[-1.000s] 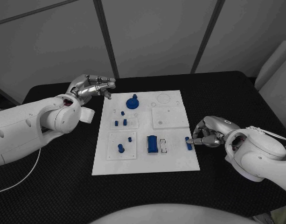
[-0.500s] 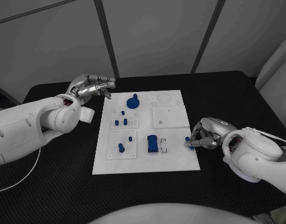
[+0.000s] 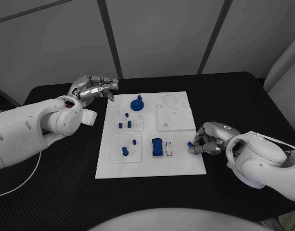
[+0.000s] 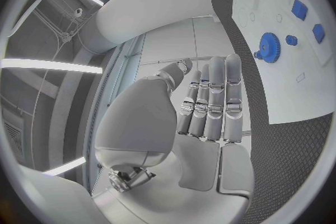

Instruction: Assemble the parts on the task board

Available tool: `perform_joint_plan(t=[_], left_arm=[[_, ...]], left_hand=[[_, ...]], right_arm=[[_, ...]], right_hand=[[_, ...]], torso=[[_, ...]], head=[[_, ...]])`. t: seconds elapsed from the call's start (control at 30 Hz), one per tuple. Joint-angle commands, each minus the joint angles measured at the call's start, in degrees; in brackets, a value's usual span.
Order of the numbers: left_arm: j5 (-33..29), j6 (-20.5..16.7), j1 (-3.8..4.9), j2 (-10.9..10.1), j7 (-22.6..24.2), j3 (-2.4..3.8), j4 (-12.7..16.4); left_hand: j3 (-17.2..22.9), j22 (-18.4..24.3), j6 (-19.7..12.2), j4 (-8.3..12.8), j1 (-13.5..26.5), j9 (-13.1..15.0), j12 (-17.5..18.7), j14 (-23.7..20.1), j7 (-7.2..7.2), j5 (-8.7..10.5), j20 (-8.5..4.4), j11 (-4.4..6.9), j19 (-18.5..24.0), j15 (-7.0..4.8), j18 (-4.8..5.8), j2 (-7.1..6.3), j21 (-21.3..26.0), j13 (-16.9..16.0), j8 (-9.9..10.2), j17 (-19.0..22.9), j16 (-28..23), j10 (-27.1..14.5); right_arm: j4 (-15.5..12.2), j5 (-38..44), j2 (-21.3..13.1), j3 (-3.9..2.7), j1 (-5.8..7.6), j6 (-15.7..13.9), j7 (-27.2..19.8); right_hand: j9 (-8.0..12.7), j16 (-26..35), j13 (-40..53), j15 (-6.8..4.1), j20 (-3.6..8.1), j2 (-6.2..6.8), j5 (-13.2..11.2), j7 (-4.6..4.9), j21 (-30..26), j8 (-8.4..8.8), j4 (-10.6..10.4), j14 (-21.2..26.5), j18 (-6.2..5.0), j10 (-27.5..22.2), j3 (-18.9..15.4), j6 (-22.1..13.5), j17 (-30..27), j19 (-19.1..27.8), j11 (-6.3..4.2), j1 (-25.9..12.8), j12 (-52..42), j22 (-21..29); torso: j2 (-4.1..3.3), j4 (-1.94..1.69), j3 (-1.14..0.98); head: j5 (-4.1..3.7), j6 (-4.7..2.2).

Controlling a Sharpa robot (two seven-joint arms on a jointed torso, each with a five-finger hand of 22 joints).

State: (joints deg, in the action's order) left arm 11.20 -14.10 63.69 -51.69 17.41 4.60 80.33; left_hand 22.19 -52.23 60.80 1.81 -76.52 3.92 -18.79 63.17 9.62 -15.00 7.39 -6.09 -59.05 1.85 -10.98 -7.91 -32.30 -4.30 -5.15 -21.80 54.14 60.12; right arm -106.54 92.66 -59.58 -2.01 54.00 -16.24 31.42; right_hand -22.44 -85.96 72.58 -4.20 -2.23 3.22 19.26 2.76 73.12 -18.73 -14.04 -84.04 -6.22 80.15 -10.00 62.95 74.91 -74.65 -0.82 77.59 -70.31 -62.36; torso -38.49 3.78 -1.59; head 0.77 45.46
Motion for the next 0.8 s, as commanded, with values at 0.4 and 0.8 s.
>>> perform_joint_plan(t=[0.4, 0.8], left_arm=[[-0.11, 0.56, 0.06, -0.22, 0.09, 0.05, 0.18], [-0.11, 0.53, 0.04, -0.16, -0.02, 0.05, 0.17]], left_hand=[[-0.21, 0.11, -0.22, 0.03, 0.06, -0.07, -0.43, -0.33, -0.05, 0.06, 0.21, 0.03, 0.10, -0.05, 0.58, 0.36, 0.27, 0.06, -0.22, 0.10, 0.10, -0.30], [-0.21, 0.11, -0.22, 0.03, 0.06, -0.07, -0.43, -0.33, -0.05, 0.06, 0.21, 0.03, 0.10, -0.05, 0.58, 0.36, 0.27, 0.06, -0.22, 0.10, 0.10, -0.30]], right_arm=[[-0.06, 4.53, 1.01, 0.39, -1.01, 0.98, 0.82], [-1.65, -0.33, 0.57, 0.37, -1.02, -3.85, 1.01]], right_hand=[[0.34, 0.39, -0.37, -0.55, 0.46, -0.68, 0.69, 0.16, -0.23, 1.18, 2.61, -4.34, 0.44, -0.65, 4.69, -0.30, 8.02, -0.08, -0.48, 6.63, 0.90, 0.18], [0.60, -0.05, -0.03, -0.64, 0.59, 1.53, 6.57, 0.06, 0.56, 1.88, 1.63, -4.53, 0.68, -0.40, 14.19, 0.28, 8.80, -0.80, -0.67, 7.79, 1.03, -1.16]], torso=[[0.06, -0.04, 0.00], [0.06, -0.04, 0.05]], head=[[0.21, 0.08], [0.39, -0.07]])
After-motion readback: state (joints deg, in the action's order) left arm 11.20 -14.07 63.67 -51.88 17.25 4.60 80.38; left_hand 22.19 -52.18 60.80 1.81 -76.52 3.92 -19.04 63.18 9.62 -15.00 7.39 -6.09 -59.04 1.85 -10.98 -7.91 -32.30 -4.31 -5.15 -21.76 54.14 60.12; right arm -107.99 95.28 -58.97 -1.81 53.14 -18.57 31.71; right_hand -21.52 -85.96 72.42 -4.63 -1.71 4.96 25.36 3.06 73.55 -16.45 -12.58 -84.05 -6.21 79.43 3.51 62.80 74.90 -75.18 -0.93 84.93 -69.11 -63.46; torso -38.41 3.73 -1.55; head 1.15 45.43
